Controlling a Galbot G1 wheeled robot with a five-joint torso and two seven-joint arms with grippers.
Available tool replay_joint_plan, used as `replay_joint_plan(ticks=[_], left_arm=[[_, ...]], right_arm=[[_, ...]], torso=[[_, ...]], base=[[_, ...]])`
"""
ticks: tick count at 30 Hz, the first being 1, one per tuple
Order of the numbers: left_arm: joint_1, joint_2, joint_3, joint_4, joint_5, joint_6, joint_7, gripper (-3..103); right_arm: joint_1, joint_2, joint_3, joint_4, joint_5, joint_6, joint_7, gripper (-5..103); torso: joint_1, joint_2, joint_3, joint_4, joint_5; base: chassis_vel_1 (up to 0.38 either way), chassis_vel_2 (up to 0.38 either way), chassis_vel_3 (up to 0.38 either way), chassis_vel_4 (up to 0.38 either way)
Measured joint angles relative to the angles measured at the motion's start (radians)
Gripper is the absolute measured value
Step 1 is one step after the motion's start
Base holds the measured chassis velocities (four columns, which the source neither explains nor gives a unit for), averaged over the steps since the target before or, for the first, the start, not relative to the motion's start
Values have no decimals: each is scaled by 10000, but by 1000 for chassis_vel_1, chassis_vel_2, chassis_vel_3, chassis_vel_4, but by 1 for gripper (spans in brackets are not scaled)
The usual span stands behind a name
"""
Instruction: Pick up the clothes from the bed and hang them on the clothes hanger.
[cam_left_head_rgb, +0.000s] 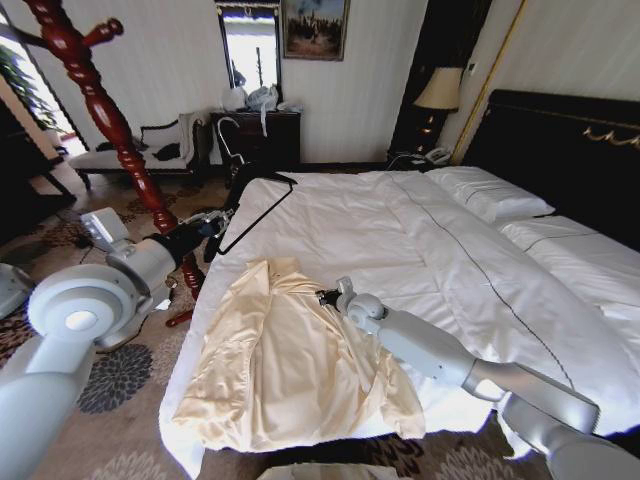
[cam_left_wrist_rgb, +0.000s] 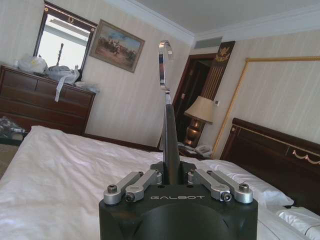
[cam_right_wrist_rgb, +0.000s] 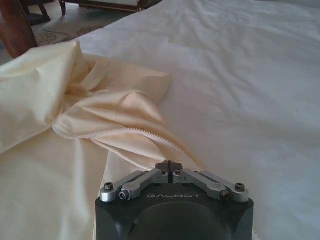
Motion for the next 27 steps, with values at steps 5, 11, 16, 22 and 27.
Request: replay_joint_plan(ticks=[5,11,16,22,27], left_arm=[[223,-69,-75,-27,14,2,-8,16],[345,-152,-99,-34,34,7,-24,16],[331,-174,-180,0,33,7,-35,16],[447,-223,-395,42,32,7,-52,16],[507,-227,-577,24,-39,7,-74,16]], right_arm=[[13,-65,-55,294,-718,666,-377,9],[208,100,-418,221,-2196,1100,-1153,25],[637,524,-974,-126,-3224,1298,-1789,47],[1323,1365,-1446,-1469,-4842,2296,-3502,68],[1451,1574,-1675,-1918,-5036,2360,-4159,90]], torso=[[0,0,-1,0,0],[0,0,0,2,-1],[-1,0,0,0,-1],[0,0,0,4,-1],[0,-1,0,0,-1]], base=[[0,0,0,0],[0,0,0,0],[0,0,0,0],[0,0,0,0],[0,0,0,0]])
